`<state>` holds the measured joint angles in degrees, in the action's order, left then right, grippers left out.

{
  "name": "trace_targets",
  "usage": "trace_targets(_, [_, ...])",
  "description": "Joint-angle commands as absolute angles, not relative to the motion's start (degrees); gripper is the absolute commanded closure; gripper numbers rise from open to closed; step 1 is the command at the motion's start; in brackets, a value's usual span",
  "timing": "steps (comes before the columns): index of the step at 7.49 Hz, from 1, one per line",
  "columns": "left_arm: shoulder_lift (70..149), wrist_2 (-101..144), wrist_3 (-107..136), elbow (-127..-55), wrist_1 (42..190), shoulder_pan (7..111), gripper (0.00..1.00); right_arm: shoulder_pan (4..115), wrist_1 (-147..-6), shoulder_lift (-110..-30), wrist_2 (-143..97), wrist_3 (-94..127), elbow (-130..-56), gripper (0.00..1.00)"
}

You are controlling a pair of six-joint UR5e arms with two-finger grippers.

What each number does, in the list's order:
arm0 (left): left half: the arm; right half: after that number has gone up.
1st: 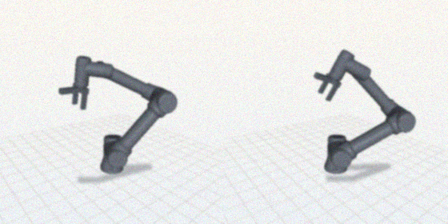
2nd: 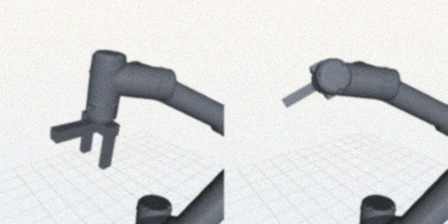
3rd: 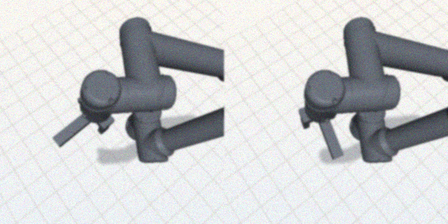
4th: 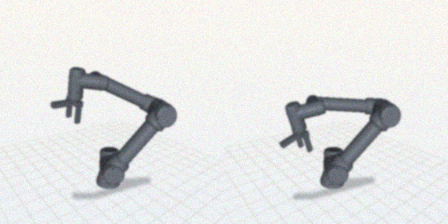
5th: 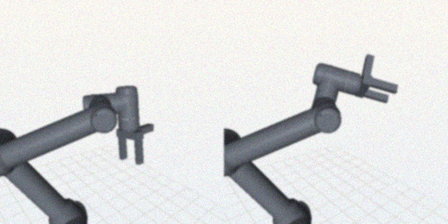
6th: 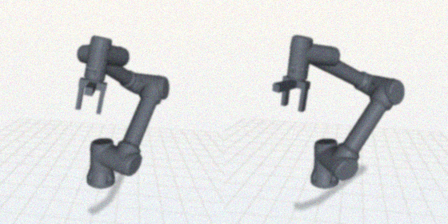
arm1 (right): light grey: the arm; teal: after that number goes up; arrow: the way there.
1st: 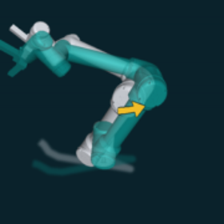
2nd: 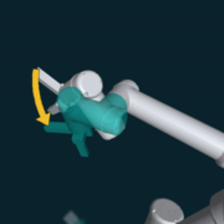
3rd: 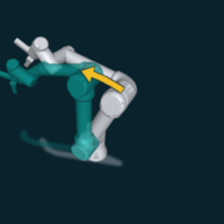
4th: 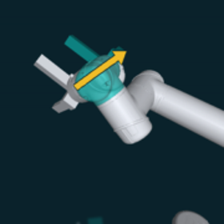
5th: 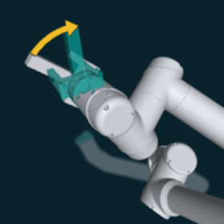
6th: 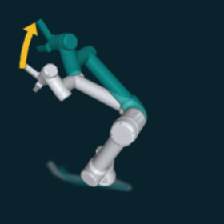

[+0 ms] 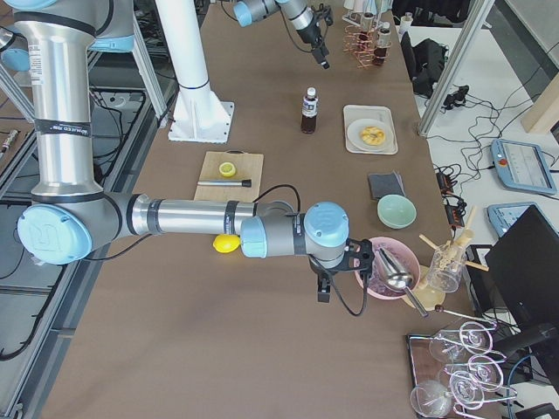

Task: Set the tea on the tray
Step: 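Open the left gripper and withdraw it while the right arm reaches in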

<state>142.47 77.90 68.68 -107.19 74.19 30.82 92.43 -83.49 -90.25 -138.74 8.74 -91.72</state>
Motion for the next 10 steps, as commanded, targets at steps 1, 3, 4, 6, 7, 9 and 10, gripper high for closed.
trace_targets(1, [135.73,87.16,60.24,-111.52,74.18,40.40,0.03,85.64,-83.32,-87.90,-140.00,20.52,-99.46,0.00])
trace_targets(3, [127.84,96.36,51.82,-117.22,74.09,50.13,0.03,77.74,-83.41,-82.03,-141.33,33.76,-103.96,0.00])
trace_targets(4, [122.22,100.68,45.85,-119.60,74.18,55.58,0.03,73.26,-83.41,-79.30,-140.46,41.67,-105.98,0.00])
trace_targets(6, [114.82,108.59,34.33,-120.59,74.27,65.87,0.03,67.26,-83.41,-72.02,-140.36,53.90,-107.48,0.00])
trace_targets(7, [111.65,112.55,28.88,-120.50,74.27,71.05,0.03,64.45,-83.50,-68.68,-139.58,58.05,-107.66,0.00])
trace_targets(9, [104.88,116.26,15.80,-120.24,74.97,81.76,0.03,57.25,-84.11,-62.53,-135.99,67.88,-109.60,0.00])
trace_targets(10, [101.81,119.93,8.60,-119.71,74.88,87.57,0.03,53.48,-84.20,-60.14,-133.88,73.07,-109.69,0.00])
